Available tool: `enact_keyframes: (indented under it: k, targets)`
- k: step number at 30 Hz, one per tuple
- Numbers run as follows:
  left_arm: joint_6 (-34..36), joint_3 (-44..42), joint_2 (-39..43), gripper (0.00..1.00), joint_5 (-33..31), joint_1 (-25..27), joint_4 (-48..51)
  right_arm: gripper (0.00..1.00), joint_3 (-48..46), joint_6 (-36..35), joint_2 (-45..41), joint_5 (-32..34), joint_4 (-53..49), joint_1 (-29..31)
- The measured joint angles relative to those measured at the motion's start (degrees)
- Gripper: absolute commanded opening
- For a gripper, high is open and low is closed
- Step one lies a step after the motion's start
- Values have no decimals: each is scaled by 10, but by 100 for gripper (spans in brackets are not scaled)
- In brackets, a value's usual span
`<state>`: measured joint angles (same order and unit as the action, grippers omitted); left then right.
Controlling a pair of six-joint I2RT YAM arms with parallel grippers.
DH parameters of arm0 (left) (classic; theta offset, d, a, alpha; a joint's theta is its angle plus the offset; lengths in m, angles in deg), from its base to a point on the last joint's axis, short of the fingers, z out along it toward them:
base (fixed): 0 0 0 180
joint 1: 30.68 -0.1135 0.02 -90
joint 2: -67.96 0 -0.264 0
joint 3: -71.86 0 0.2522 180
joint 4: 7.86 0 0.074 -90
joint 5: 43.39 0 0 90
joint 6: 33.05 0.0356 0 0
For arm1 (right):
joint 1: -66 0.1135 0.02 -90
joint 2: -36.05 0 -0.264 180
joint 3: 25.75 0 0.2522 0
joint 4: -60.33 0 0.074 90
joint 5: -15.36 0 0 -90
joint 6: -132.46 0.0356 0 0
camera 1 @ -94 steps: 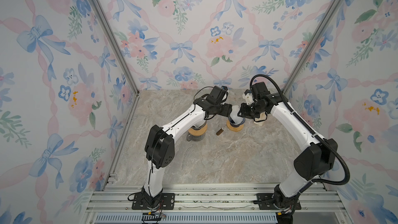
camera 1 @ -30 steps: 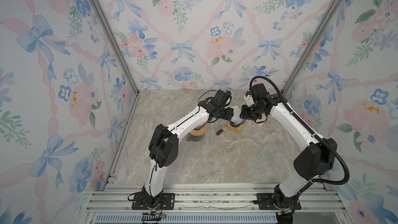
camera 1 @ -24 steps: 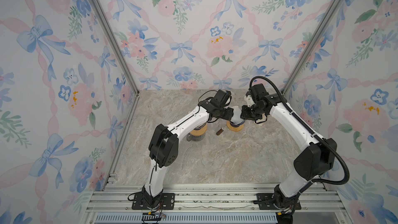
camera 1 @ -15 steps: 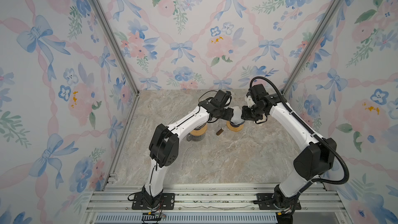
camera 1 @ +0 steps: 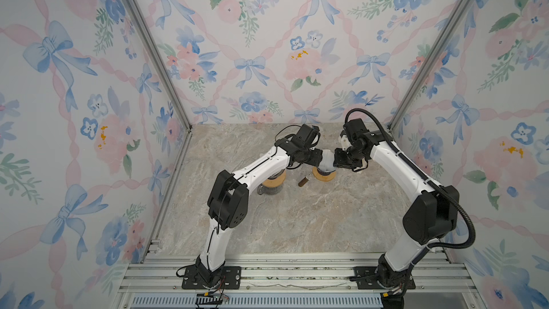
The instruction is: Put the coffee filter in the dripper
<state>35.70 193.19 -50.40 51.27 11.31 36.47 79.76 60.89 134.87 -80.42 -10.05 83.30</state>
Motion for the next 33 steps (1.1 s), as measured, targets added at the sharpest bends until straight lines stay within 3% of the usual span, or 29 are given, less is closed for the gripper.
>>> enact_keyframes:
  k: [26, 33]
  targets:
    - [0, 0, -10, 55, -2, -5, 0, 32, -2, -3, 32, -30, 14, -4]
    - [0, 0, -10, 56, -2, -5, 0, 37, -3, -9, 26, -54, 26, -4]
